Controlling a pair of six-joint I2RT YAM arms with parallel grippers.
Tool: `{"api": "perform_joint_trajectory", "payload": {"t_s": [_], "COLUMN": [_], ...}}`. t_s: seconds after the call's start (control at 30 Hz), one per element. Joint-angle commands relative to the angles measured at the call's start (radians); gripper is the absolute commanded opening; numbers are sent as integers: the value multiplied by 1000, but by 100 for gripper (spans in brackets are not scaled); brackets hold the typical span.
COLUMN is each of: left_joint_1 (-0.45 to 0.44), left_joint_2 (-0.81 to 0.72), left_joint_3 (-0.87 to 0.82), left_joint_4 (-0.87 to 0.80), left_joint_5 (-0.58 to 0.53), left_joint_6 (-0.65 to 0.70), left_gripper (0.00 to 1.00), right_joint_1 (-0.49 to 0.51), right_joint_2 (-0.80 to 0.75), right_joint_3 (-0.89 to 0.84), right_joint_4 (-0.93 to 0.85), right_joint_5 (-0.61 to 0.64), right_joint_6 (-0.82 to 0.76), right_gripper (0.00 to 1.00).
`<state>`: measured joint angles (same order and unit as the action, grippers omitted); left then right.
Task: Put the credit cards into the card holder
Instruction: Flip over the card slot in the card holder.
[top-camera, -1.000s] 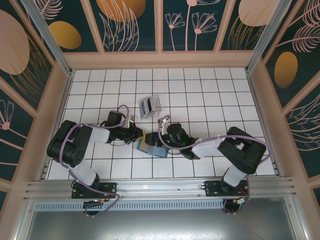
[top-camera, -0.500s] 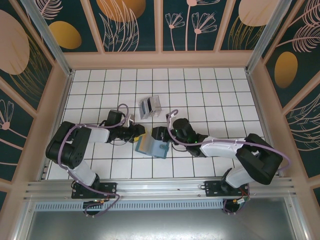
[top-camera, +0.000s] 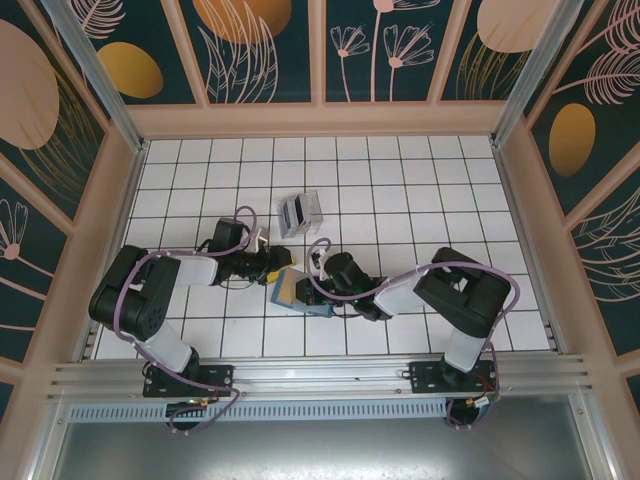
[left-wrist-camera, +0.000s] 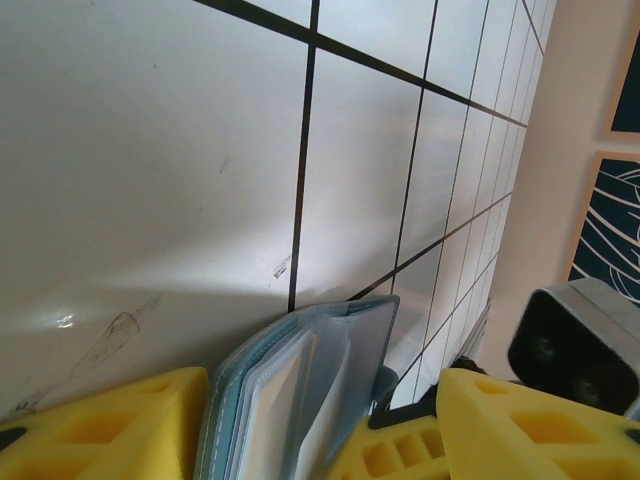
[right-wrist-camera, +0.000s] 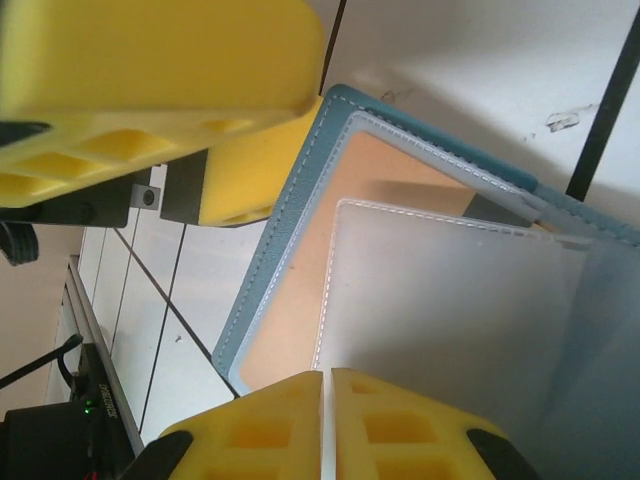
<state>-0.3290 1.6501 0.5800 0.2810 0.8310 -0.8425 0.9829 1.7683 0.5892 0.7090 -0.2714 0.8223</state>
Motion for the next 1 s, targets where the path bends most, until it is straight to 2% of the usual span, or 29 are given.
{"api": "perform_joint_trajectory", "payload": {"t_s": [0.0, 0.1, 0.2, 0.37, 0.43, 0.63, 0.83, 0.97], "left_joint_1": [1, -1, -2, -3, -2, -6, -8, -8], "left_joint_2": [19, 27, 36, 46, 49, 57, 88, 78], "left_joint_3": [7, 1, -8, -28, -35, -34, -40, -43], "left_joint_4": [4, 19, 35, 58, 64, 69, 72, 66], "left_joint_5": [30, 30, 33, 35, 36, 43, 43, 24], "left_joint_6": [4, -3, -10, -18, -17, -17, -14, -10], "left_gripper": [62, 60, 55, 37, 33, 30, 6, 0], "right_joint_1": [8, 7, 7, 7, 5, 5, 5, 5], "right_joint_2": [22, 27, 40, 69, 77, 109, 104, 36], "right_joint_3": [17, 11, 50, 40, 30, -8, -44, -79], "right_joint_4": [118, 189, 165, 205, 218, 299, 380, 391], "right_joint_5": [-31, -55, -61, -60, -57, -56, -48, -4], "right_joint_6": [27, 34, 21, 34, 37, 55, 56, 45], "right_gripper": [10, 11, 11, 10, 9, 6, 4, 5]}}
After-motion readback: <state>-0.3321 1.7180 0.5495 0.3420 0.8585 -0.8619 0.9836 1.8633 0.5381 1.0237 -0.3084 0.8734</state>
